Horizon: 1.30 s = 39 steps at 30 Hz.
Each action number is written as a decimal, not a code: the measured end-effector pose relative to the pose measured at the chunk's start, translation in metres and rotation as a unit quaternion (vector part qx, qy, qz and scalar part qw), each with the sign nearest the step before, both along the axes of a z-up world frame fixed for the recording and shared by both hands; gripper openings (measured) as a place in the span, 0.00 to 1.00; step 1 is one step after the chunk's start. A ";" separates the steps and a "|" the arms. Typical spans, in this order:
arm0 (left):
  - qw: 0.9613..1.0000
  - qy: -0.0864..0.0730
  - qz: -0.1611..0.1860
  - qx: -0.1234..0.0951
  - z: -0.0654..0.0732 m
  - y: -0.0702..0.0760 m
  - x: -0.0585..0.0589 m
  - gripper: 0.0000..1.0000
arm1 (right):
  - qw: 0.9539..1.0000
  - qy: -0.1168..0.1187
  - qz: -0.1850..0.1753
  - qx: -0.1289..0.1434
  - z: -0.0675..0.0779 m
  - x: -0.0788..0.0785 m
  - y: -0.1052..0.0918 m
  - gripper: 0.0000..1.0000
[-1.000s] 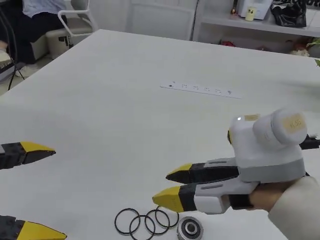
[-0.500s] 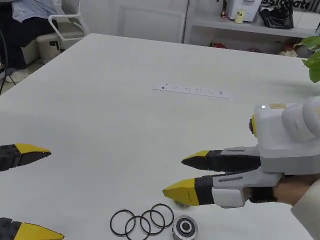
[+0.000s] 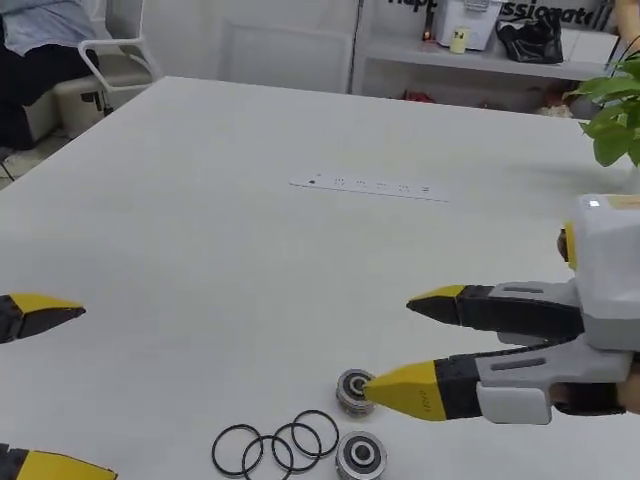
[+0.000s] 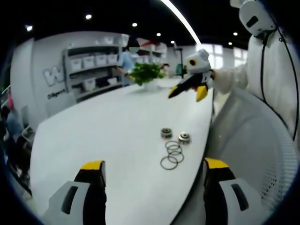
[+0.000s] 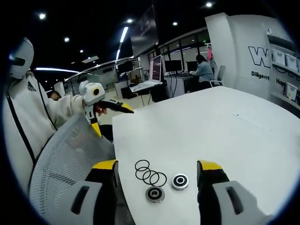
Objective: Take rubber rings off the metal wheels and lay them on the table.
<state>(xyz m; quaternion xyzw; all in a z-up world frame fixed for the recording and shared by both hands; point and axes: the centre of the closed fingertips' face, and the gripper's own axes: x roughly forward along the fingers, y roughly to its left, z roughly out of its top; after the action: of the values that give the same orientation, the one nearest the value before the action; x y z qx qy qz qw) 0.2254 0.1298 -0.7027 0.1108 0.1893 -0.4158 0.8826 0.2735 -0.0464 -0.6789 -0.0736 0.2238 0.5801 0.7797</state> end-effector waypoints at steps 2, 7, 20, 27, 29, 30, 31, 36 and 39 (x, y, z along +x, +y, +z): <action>1.000 -0.001 0.000 -0.003 0.000 0.000 -0.001 0.87 | 1.000 -0.006 -0.004 -0.003 -0.001 -0.001 -0.004 0.66; 1.000 0.004 0.003 -0.003 -0.002 0.001 -0.002 0.90 | 1.000 -0.022 -0.005 -0.013 -0.006 -0.006 -0.013 0.70; 1.000 0.009 0.017 -0.008 -0.007 0.008 -0.003 0.95 | 0.999 -0.010 -0.043 -0.028 -0.032 -0.010 -0.046 0.79; 1.000 0.017 0.020 -0.009 -0.011 0.010 -0.004 0.98 | 0.998 0.003 -0.059 -0.026 -0.043 -0.013 -0.056 0.83; 0.999 0.020 0.022 -0.010 -0.013 0.011 -0.004 0.99 | 0.998 0.004 -0.061 -0.028 -0.046 -0.014 -0.057 0.85; 0.999 0.022 0.023 -0.010 -0.013 0.012 -0.004 1.00 | 0.998 0.005 -0.061 -0.029 -0.047 -0.014 -0.058 0.85; 0.999 0.023 0.024 -0.010 -0.014 0.012 -0.004 1.00 | 0.998 0.007 -0.061 -0.031 -0.049 -0.014 -0.058 0.86; 0.999 0.025 0.028 -0.011 -0.016 0.014 -0.004 1.00 | 0.997 0.016 -0.066 -0.044 -0.062 -0.018 -0.063 0.89; 0.999 0.028 0.030 -0.011 -0.017 0.016 -0.004 1.00 | 0.996 0.021 -0.071 -0.045 -0.068 -0.019 -0.067 0.91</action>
<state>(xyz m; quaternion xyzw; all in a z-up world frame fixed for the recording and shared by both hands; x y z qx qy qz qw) 0.2214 0.1458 -0.7201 0.0835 0.2122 -0.3943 0.8903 0.2550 -0.1130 -0.7469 -0.0802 0.2707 0.5140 0.8100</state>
